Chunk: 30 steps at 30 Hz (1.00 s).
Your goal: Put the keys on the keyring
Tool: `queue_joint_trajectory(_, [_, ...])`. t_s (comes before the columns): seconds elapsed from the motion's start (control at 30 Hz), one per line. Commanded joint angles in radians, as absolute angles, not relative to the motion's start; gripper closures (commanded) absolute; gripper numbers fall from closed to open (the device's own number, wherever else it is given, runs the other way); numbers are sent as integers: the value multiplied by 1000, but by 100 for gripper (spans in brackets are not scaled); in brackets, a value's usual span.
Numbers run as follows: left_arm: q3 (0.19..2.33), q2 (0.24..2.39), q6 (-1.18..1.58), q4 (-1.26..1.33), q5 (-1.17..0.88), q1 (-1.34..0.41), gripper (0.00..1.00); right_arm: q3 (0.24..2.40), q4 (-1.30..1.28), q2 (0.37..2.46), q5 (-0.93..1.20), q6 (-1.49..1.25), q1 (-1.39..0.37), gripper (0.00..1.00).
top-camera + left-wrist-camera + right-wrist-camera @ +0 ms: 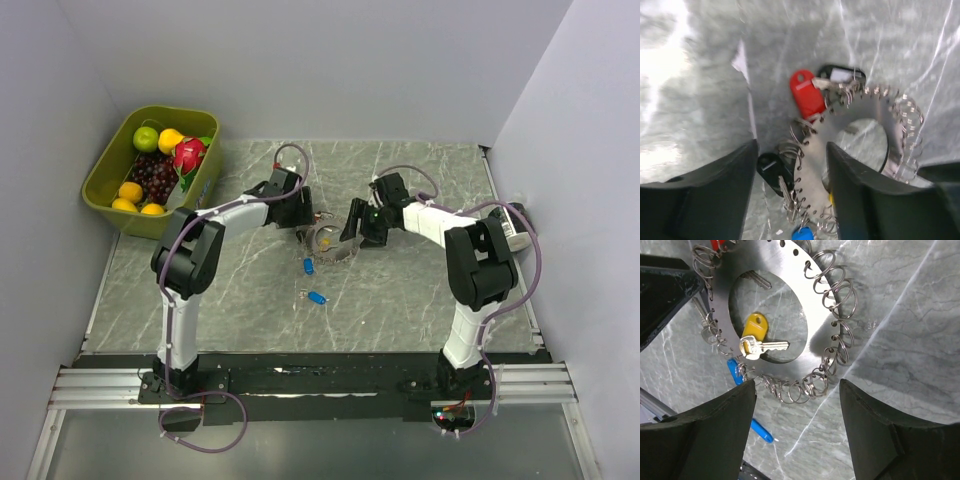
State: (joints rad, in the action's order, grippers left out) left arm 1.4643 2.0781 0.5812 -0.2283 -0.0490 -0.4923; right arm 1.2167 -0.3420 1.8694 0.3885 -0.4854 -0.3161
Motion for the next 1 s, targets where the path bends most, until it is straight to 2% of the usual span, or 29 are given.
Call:
queue_joint_trajectory(0.0, [1430,2082,583,-192,-159,-500,42,1229,-304,1910,419,-489,-311,26])
queue_joint_trajectory(0.23, [1249,2007,626,-95,-270,-512,56,1264,-310,1944,442,-483,-316,26])
queue_joint_trajectory(0.37, [1181,1950,658,-78,-261,-537,64,1282,-322,1945,448,-479,-319,26])
queue_joint_trajectory(0.47, [1134,1896,670,-83,-198,-569,68,1284,-327,1933,430,-466,-325,26])
queue_joint_trajectory(0.6, [1095,1815,669,-132,-109,-597,67,1276,-337,1905,430,-460,-327,25])
queue_joint_trajectory(0.73, [1057,1749,660,-169,39,-601,51,1261,-354,1868,385,-446,-327,24])
queue_joint_trajectory(0.77, [1054,1737,658,-172,58,-601,42,1252,-354,1847,377,-440,-327,23])
queue_joint_trajectory(0.9, [1009,1652,649,-129,87,-601,17,1223,-360,1790,345,-426,-328,22])
queue_joint_trajectory(0.93, [999,1641,652,-124,95,-601,6,1215,-362,1778,324,-423,-328,22])
queue_joint_trajectory(0.97, [991,1631,653,-106,94,-600,2,1203,-368,1755,315,-413,-328,21])
